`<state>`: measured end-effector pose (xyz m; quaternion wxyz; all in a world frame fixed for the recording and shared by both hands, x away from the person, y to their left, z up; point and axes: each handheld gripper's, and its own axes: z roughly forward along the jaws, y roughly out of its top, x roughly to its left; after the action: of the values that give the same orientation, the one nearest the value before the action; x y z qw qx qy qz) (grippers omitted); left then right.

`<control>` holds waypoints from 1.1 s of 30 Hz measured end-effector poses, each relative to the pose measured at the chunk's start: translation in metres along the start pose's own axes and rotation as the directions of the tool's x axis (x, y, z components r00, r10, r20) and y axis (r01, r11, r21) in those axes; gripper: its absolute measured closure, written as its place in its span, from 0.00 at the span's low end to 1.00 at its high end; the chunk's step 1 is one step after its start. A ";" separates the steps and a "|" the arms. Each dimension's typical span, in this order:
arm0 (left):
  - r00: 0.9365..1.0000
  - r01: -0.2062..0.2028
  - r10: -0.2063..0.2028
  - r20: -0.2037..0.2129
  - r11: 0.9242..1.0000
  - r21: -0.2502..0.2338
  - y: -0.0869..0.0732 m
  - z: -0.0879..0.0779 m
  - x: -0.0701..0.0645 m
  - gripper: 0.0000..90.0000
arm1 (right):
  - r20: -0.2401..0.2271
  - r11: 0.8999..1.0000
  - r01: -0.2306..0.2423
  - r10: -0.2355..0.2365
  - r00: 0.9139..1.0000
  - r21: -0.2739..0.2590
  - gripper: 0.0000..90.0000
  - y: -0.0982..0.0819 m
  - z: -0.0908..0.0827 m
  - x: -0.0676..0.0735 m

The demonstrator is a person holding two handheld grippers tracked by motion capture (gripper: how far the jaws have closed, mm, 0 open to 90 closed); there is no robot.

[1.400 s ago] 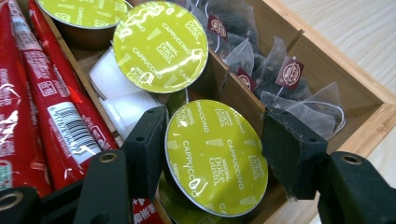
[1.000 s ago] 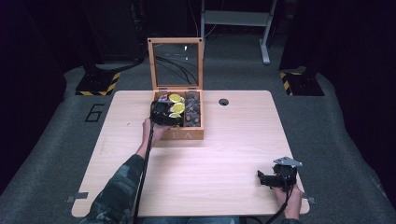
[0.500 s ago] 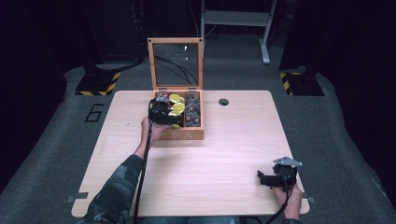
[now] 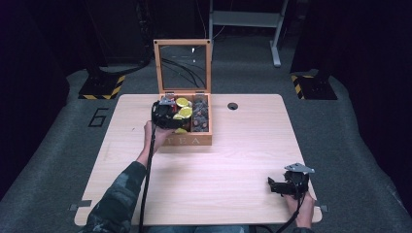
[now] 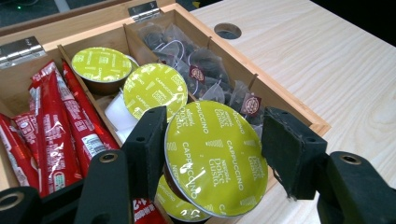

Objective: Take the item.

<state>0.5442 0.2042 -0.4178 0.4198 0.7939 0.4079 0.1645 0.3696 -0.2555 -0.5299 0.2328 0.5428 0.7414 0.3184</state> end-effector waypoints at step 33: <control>0.999 -0.045 0.046 0.003 0.995 -0.089 0.001 -0.058 -0.010 0.46 | -0.002 1.000 0.001 -0.001 1.000 0.001 0.02 0.000 0.000 0.000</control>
<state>0.5039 0.2264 -0.3817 0.4518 0.7841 0.3808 0.1897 0.3695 -0.2557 -0.5298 0.2321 0.5423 0.7421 0.3184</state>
